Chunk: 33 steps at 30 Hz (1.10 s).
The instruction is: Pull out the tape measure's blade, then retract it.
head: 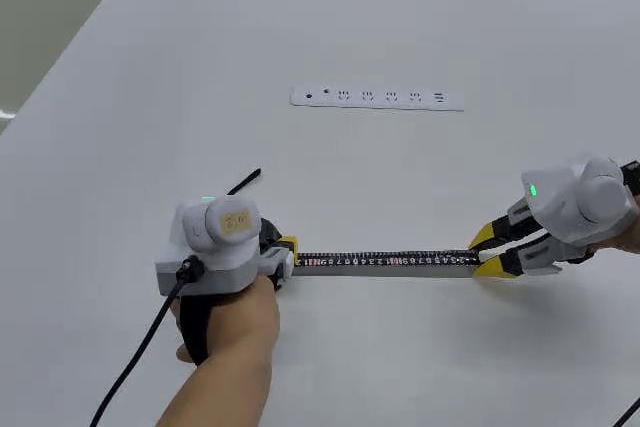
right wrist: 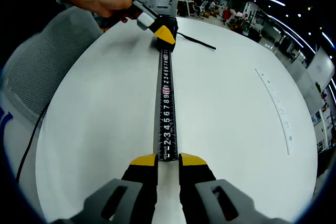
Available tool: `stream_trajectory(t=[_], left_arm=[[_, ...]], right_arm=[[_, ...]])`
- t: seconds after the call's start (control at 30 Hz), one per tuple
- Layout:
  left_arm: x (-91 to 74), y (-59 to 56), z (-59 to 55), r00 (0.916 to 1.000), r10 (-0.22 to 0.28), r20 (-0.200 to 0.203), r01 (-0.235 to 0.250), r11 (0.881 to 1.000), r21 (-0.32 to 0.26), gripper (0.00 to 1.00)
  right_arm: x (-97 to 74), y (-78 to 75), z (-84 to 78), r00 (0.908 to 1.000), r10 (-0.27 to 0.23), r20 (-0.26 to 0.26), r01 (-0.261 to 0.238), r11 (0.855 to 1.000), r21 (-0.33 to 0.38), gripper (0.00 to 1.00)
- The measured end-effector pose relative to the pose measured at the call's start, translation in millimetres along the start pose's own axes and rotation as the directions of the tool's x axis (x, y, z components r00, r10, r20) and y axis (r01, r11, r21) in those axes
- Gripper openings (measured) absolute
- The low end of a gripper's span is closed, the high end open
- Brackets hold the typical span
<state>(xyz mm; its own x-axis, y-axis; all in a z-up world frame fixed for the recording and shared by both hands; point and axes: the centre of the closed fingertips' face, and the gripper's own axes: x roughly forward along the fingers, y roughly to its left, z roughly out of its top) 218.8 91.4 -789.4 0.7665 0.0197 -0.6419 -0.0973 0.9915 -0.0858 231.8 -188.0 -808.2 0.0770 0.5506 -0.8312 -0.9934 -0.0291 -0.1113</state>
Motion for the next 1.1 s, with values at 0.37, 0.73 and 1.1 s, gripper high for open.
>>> stream_trajectory(t=[0.37, 0.73, 1.1], left_arm=[[-1.2, -1.7, -0.7, 0.9999, -0.014, -0.003, 0.014, 1.0, 0.0, 0.63], [-2.0, -1.6, -1.5, 0.9995, -0.031, -0.007, 0.031, 0.999, -0.004, 0.63], [-2.5, -1.0, -2.0, 0.999, -0.043, -0.01, 0.043, 0.999, -0.01, 0.62]], right_arm=[[-1.9, 1.2, 1.3, 1.0, -0.003, -0.001, 0.003, 1.0, 0.002, 0.14], [-2.7, 4.3, 4.2, 1.0, -0.001, -0.001, 0.001, 1.0, -0.001, 0.14], [-3.8, 6.6, 7.1, 1.0, -0.004, 0.0, 0.004, 1.0, 0.002, 0.14]])
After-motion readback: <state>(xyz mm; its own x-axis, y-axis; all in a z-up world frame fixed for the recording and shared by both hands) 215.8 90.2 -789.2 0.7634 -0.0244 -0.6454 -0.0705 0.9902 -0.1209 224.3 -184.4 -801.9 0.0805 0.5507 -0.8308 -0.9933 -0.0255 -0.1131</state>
